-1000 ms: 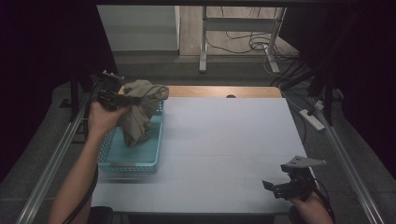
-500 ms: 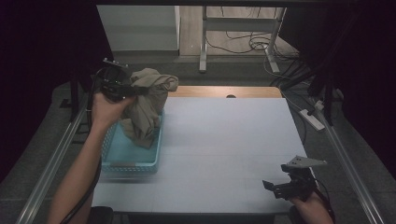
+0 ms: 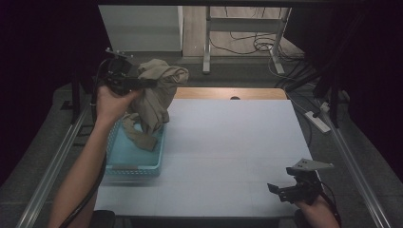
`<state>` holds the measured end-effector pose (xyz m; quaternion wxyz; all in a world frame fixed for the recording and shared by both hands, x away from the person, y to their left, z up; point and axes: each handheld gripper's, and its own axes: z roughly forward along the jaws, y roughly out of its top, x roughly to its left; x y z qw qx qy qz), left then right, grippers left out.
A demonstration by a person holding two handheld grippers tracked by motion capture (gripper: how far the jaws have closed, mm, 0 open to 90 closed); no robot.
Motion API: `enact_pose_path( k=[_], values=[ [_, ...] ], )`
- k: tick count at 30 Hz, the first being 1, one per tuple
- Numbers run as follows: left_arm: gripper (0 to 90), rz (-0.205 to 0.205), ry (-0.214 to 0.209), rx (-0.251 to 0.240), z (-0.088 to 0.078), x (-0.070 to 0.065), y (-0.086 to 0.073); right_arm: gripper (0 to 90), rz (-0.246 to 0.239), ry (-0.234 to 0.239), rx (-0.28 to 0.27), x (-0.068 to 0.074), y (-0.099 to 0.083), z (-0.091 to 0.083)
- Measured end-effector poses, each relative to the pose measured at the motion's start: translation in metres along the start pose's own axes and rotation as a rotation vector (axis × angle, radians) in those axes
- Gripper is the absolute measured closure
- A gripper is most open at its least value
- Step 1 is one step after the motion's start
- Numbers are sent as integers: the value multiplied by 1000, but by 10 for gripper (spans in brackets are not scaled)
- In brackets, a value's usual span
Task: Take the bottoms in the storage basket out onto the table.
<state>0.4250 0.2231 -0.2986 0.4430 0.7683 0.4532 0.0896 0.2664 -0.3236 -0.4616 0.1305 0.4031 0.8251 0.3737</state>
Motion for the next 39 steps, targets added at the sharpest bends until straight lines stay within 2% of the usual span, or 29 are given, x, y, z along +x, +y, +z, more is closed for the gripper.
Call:
enact_pose_path(
  k=[6, 9, 16, 21, 22, 27, 30, 38, 39],
  values=[
    [660, 5, -34, -21, -1, -10, 12, 19, -2, 1, 0, 0, 0, 0],
    [660, 5, -65, -34, 0, -16, 20, 19, -2, 2, 0, 0, 0, 0],
    [660, 18, -103, -35, 7, -29, 31, 19, -2, 5, 0, 0, 0, 0],
    [659, 27, -139, -34, 16, -39, 40, 19, 4, 8, -5, -1, 0, -1],
    [659, 26, -160, -37, 19, -43, 44, 19, 3, 9, -3, -1, 0, -1],
    [659, 33, -204, -42, 28, -55, 53, 19, 4, 11, -8, -1, 0, -1],
    [660, 39, -217, -40, 33, -60, 57, 19, 6, 14, -9, -1, 0, -1],
    [659, 49, -276, -32, 52, -80, 70, 19, 15, 20, -21, -2, -1, -2],
    [659, 56, -289, -26, 58, -86, 74, 19, 16, 23, -20, -3, -1, -2]
  ],
)
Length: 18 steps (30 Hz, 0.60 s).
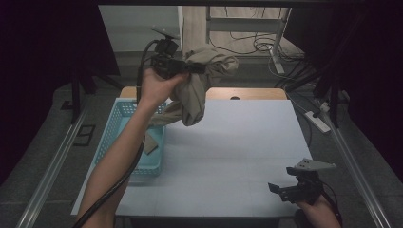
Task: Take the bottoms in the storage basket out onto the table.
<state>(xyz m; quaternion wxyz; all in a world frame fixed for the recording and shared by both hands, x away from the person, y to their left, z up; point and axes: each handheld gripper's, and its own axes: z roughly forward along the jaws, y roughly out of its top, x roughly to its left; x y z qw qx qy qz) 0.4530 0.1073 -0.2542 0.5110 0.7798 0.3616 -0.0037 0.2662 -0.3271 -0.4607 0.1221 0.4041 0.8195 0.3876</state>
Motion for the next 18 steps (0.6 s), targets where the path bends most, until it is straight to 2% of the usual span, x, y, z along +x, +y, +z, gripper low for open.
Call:
enact_pose_path(
  k=[5, 11, 15, 18],
  values=[
    [659, 14, -24, 13, 15, -9, 7, 19, 3, 4, -3, -1, 0, 0],
    [659, 37, -69, 32, 41, -25, 18, 19, 3, 3, -9, -1, 0, -1],
    [659, 48, -87, 38, 51, -30, 21, 19, 0, 2, -9, 0, 0, -1],
    [659, 55, -107, 55, 67, -39, 24, 19, -6, 1, -7, 0, 0, -1]
  ],
)
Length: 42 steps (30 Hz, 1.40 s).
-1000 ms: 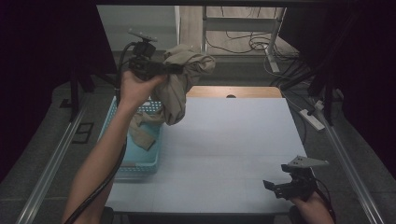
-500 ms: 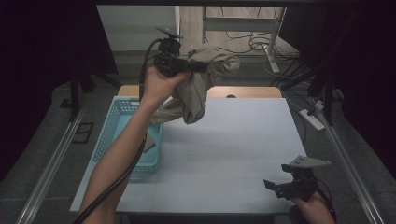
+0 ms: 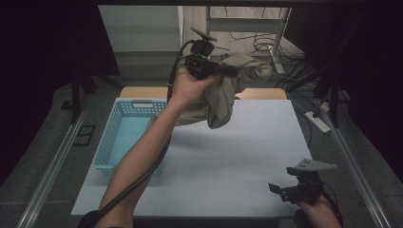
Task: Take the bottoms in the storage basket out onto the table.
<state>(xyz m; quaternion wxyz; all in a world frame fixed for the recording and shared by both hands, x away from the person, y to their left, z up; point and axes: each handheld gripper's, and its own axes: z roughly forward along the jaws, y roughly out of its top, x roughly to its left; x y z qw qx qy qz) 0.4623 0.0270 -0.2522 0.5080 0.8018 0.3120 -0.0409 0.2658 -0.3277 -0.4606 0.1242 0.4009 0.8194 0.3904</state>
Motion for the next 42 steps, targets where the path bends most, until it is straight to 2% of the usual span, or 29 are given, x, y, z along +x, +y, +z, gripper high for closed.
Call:
enact_pose_path(
  k=[5, 9, 10, 13, 15, 16, 17, 19, 20, 21, 23, 24, 25, 26, 28, 30, 31, 32, 33, 34, 36, 37, 39, 42],
  values=[
    [659, 20, -35, 15, 21, -11, 5, 19, -4, -2, 7, 1, 0, 0],
    [659, 46, -33, 36, 30, -17, 3, 19, -9, -5, 1, 1, 0, 0],
    [658, 53, -18, 54, 33, -17, 0, 19, -8, -5, -4, 1, 0, 0],
    [657, 51, 6, 62, 34, -14, -5, 19, -7, -3, -3, 1, 0, -1],
    [657, 52, 45, 74, 33, -10, -11, 19, -6, -4, -4, 1, -1, -1],
    [657, 48, 72, 87, 33, -5, -19, 19, -7, -5, -6, 1, 0, -1],
    [656, 48, 72, 87, 33, -5, -19, 19, -7, -5, -6, 1, 0, -1],
    [656, 50, 100, 99, 33, 0, -27, 19, -9, -6, -6, 1, 0, -1],
    [655, 44, 117, 107, 33, 4, -37, 19, -7, -7, -7, 1, 0, 0],
    [654, 44, 117, 107, 33, 4, -37, 19, -9, -8, -4, 1, 0, 0],
    [652, 49, 128, 124, 34, 10, -48, 19, -10, -9, -3, 2, 0, 0],
    [651, 41, 140, 140, 37, 15, -59, 19, -11, -8, 1, 2, 0, 0],
    [648, 41, 140, 140, 37, 15, -59, 19, -11, -8, 2, 2, 0, 0],
    [646, 44, 163, 161, 40, 20, -70, 19, -12, -9, 3, 2, 0, 0],
    [644, 43, 172, 171, 43, 22, -76, 19, -14, -9, 5, 2, 0, 0],
    [640, 34, 181, 178, 48, 27, -88, 19, -17, -9, 3, 2, 0, 0],
    [638, 29, 195, 193, 52, 33, -99, 19, -17, -11, 2, 2, 0, 0],
    [637, 29, 195, 193, 52, 33, -99, 19, -16, -10, 2, 2, 0, 0],
    [634, 14, 198, 202, 57, 40, -111, 19, -14, -8, 3, 2, 0, 0],
    [632, 14, 198, 202, 57, 40, -111, 19, -14, -8, 3, 2, 0, 0],
    [629, -7, 204, 224, 64, 52, -127, 19, -15, -8, 2, 2, 0, 0],
    [627, -7, 204, 224, 64, 52, -127, 19, -15, -8, 2, 2, 0, 0],
    [625, -27, 217, 238, 71, 61, -143, 19, -15, -8, 1, 2, 0, 0],
    [614, -32, 213, 252, 75, 66, -153, 19, -16, -8, 2, 2, 0, 0]
  ],
)
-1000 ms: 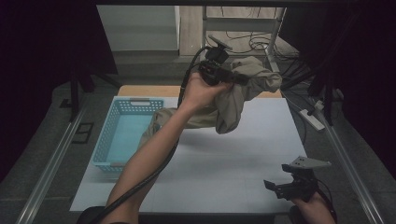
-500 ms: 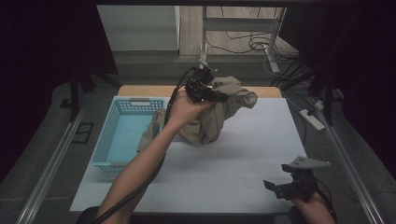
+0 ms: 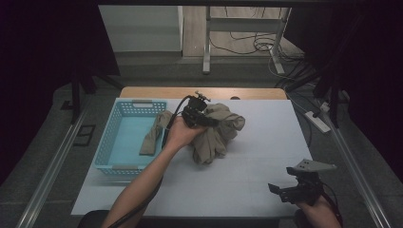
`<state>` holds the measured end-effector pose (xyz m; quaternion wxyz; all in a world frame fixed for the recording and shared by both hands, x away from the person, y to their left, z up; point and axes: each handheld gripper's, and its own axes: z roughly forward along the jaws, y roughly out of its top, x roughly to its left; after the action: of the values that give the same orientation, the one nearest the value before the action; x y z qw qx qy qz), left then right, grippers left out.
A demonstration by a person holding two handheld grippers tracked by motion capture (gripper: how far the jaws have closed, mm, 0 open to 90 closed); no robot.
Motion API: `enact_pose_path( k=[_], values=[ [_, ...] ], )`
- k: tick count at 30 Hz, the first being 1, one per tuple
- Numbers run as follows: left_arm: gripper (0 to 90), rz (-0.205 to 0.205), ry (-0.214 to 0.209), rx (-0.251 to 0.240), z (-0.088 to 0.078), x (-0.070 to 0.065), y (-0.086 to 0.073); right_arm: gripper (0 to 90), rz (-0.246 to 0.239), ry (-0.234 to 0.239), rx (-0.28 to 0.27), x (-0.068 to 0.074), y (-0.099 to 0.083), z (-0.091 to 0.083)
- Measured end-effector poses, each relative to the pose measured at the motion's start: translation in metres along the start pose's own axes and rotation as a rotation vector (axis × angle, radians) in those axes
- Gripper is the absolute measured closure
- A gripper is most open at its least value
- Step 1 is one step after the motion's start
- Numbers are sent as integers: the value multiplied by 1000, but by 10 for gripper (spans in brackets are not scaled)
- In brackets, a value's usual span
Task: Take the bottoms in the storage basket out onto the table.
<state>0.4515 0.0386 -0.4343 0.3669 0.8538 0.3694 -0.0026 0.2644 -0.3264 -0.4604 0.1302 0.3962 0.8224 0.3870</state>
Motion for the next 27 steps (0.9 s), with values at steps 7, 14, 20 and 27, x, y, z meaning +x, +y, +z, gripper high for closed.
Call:
enact_pose_path(
  k=[7, 14, 20, 27],
  values=[
    [261, 2, 23, -22, 3, 7, -15, 19, -4, -5, 2, 1, 0, 0],
    [63, -60, 155, -96, -49, 31, -22, 19, -4, -4, 3, 0, 0, 0],
    [96, -142, 271, -84, -75, 59, -48, 19, -4, -5, 9, 1, 0, 1],
    [344, -226, 312, -34, -78, 85, -78, 19, -13, -8, 21, 2, 1, 2]
  ],
)
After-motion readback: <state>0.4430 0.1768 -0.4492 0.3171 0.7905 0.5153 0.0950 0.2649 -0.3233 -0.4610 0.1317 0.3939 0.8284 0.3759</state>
